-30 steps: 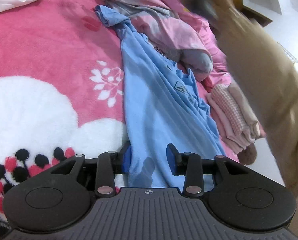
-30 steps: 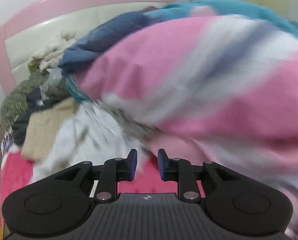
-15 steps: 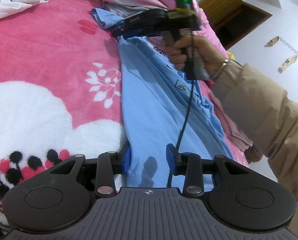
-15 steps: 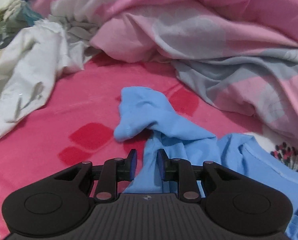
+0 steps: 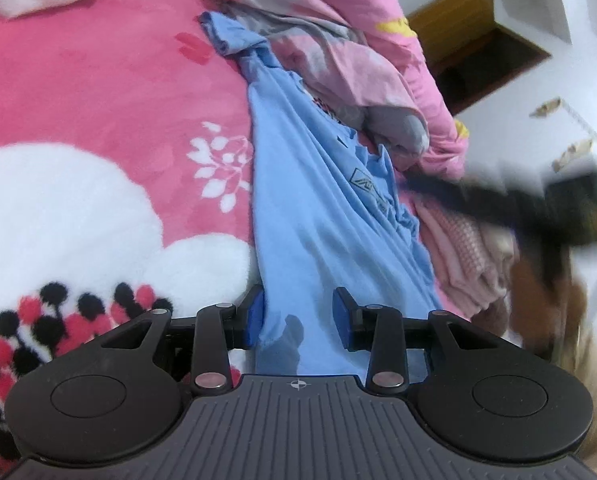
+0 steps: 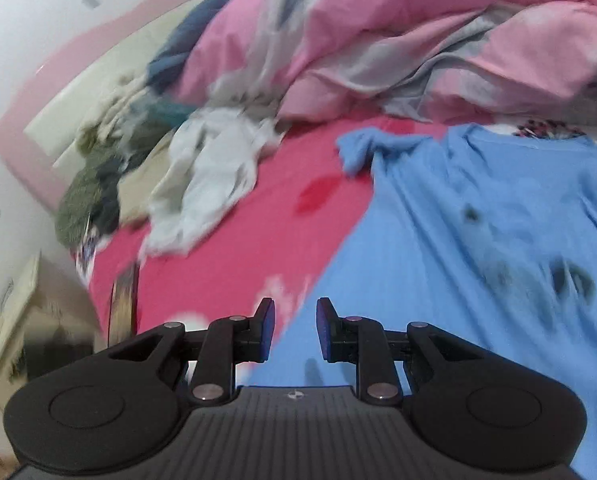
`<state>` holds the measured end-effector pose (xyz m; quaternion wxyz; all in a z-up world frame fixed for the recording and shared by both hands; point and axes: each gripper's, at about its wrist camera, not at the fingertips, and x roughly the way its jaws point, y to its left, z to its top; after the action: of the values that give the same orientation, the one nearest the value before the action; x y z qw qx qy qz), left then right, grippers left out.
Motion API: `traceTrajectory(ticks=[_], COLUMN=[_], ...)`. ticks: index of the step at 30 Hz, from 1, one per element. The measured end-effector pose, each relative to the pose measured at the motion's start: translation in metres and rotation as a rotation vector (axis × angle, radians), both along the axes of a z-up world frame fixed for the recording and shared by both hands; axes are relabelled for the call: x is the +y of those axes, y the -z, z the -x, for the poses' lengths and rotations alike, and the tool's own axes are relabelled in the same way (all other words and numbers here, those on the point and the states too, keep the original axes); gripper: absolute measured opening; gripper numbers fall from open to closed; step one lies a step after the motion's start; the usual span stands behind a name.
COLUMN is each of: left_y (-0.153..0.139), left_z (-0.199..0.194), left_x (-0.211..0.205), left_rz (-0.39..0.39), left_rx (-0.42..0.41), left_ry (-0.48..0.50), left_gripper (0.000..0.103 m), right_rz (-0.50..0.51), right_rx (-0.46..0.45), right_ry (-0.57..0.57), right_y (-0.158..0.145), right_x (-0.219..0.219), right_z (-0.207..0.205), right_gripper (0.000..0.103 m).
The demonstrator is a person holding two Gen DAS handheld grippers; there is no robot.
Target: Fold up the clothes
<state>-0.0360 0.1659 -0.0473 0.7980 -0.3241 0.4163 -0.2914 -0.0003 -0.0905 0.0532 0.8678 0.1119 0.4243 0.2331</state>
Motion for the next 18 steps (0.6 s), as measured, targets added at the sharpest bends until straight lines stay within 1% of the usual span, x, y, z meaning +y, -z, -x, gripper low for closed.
traceTrajectory(ticks=[4,6,8,11,14,16,17,18], left_y=[0.004,0.003,0.002,-0.003,-0.01,-0.012,-0.012,-0.012], left_z=[0.002,0.005,0.006,0.007,0.009,0.009,0.009,0.008], left_x=[0.004,0.003,0.003,0.002,0.0,-0.003,-0.004,-0.005], left_rz=[0.028,0.022,0.011,-0.004,-0.023,-0.035,-0.04,-0.045], left_rx=[0.057,0.075,0.089,0.122,0.125,0.13,0.137,0.143], left_ry=[-0.011,-0.012,-0.014,-0.03,-0.043,-0.052,-0.056,-0.06], left_gripper=[0.036,0.036,0.036,0.035,0.034,0.03,0.024,0.018], right_rz=[0.191,0.289,0.361,0.453,0.52,0.54,0.549,0.563], right_rx=[-0.165,-0.249,-0.31,-0.394,-0.471,-0.503,-0.511,-0.516], right_ry=[-0.068,-0.104,-0.154,-0.213,-0.244,-0.247,-0.24,-0.228], right_y=[0.007,0.018,0.03,0.048,0.058,0.063,0.066,0.069], right_x=[0.029,0.048,0.066,0.091,0.108,0.115,0.117,0.12], right_z=[0.076,0.102,0.121,0.138,0.149,0.152,0.151,0.15], right_gripper=[0.025,0.025,0.024,0.024,0.024,0.024,0.025,0.034])
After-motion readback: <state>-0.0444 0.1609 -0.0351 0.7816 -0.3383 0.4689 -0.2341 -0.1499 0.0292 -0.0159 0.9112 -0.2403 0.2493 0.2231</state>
